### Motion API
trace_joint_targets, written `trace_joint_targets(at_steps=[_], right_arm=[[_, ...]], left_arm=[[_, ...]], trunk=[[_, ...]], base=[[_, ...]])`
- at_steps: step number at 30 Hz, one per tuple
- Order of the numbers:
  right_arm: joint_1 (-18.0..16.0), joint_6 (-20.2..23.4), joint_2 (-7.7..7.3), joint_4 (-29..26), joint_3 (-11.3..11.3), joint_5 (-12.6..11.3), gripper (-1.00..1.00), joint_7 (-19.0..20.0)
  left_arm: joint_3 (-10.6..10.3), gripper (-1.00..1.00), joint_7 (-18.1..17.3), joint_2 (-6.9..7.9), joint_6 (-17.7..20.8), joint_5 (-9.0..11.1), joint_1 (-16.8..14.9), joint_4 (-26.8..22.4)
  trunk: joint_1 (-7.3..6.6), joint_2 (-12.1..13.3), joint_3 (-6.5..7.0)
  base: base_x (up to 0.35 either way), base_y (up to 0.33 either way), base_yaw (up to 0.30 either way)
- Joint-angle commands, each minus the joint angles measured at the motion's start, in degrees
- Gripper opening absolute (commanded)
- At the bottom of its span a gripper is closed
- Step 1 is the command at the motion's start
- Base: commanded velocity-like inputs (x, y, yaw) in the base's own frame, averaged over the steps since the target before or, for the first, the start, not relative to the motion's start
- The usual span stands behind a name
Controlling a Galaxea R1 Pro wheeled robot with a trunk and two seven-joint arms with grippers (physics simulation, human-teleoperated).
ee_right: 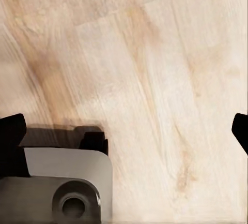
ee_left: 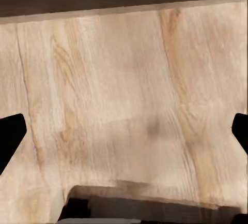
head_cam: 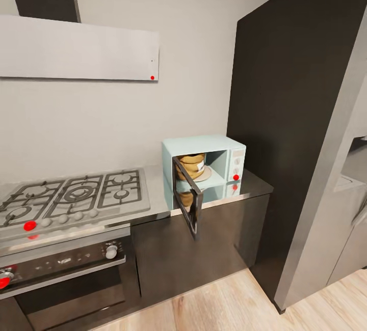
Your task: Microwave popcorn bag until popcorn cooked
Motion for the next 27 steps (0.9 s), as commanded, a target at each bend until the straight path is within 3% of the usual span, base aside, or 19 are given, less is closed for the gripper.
trace_joint_targets(at_steps=[1,2,5,8,11,13,17,18,19,22,27], right_arm=[[0.15,0.13,-0.04,0.06,-0.49,0.55,1.0,0.16],[0.95,0.13,-0.09,0.06,-0.49,0.52,1.0,0.18],[2.97,-1.07,-0.12,0.05,-0.49,0.6,1.0,0.18],[3.53,-3.53,-0.11,0.06,-0.49,0.63,1.0,0.19],[4.04,-4.32,-0.06,0.08,-0.49,0.66,1.0,0.19],[4.51,-4.44,-0.08,0.07,-0.49,0.67,1.0,0.21],[4.72,-4.49,-0.09,0.05,-0.49,0.65,1.0,0.27],[4.73,-4.49,-0.1,0.05,-0.49,0.65,1.0,0.27],[4.74,-4.49,-0.1,0.05,-0.49,0.64,1.0,0.27],[4.74,-4.32,-0.11,0.05,-0.49,0.61,1.0,0.28],[4.74,-4.1,-0.09,0.05,-0.49,0.54,1.0,0.2]], left_arm=[[-0.09,1.0,-0.08,-0.04,1.76,-0.53,0.0,-3.07],[-0.09,1.0,-0.14,-0.31,4.6,-1.65,0.0,-9.13],[-0.08,1.0,-0.14,-0.64,11.98,-2.26,-0.55,-20.55],[-0.22,1.0,-0.55,-1.3,17.41,-2.3,-5.73,-24.51],[-0.57,1.0,-1.83,-3.77,20.85,-2.43,-12.92,-26.51],[-1.13,1.0,-2.17,-4.43,21.74,-2.47,-15.87,-29.35],[-1.96,1.0,-2.94,-4.72,23.32,-2.49,-17.79,-39.2],[-2.59,1.0,-3.72,-4.73,24.03,-2.47,-17.89,-40.6],[-4.61,1.0,-6.91,-4.71,24.75,-2.49,-17.96,-42.03],[-6.84,1.0,-13.63,-4.51,24.75,-2.55,-18.04,-42.83],[-7.63,1.0,-15.31,-4.31,24.47,-2.67,-18.03,-42.89]], trunk=[[0.0,-0.05,-0.08],[0.0,-0.05,-0.08],[0.0,-0.05,-0.08],[0.0,-0.05,-0.08],[0.0,-0.05,-0.08],[0.0,-0.05,-0.08],[0.0,-0.05,-0.08],[0.0,-0.05,-0.08],[0.0,-0.05,-0.08],[0.0,-0.05,-0.08],[0.0,-0.05,-0.08]], base=[[0.0,0.0,0.0],[0.0,0.0,0.0],[0.0,0.0,0.0],[0.0,0.0,0.0],[0.0,0.0,0.0],[0.0,0.0,0.0],[0.0,0.0,0.0],[0.0,0.0,0.0],[0.0,0.0,0.0],[0.0,0.0,0.0],[0.0,0.0,0.0]])
